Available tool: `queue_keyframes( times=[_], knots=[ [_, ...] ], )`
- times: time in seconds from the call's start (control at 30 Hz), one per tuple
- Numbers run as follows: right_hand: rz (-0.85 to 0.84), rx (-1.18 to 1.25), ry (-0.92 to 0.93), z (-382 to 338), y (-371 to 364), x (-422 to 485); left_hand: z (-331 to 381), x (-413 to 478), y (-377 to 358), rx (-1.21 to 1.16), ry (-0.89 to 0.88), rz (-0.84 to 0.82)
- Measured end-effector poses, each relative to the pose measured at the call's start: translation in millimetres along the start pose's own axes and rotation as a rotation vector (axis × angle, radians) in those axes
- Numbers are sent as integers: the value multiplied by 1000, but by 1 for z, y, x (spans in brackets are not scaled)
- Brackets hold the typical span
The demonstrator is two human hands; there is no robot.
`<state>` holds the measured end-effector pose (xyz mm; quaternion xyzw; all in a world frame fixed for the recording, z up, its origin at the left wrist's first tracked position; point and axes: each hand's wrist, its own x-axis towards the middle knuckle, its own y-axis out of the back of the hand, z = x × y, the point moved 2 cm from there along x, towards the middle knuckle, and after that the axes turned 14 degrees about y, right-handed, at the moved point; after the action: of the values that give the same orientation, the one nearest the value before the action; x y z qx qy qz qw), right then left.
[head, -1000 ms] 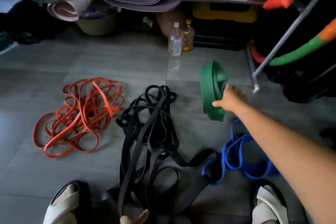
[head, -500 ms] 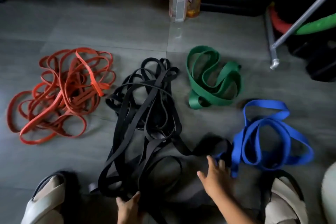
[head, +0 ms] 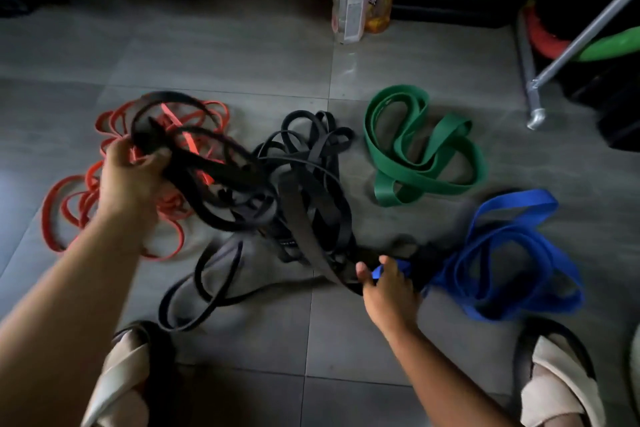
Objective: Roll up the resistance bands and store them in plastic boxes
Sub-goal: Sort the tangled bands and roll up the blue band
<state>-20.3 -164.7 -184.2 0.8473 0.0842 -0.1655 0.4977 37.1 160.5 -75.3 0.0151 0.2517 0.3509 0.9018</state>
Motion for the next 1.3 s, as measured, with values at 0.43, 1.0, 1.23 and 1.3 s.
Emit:
queue_keyframes(
  times=[0.43,1.0,1.23,1.3],
  knots=[
    [373,74,320,108,21,-29,-177,-169,-128,1319,-561,-679],
    [-164,-360,64,100,35,-5,-77,-18,-17,514,84,296],
    [-150,-419,-8,105,36,0,-161,-111,-101,1361,-1016,-329],
    [-161,-467,2,108,39,1,-178,-118,-123,1591,-1009,-506]
  ],
)
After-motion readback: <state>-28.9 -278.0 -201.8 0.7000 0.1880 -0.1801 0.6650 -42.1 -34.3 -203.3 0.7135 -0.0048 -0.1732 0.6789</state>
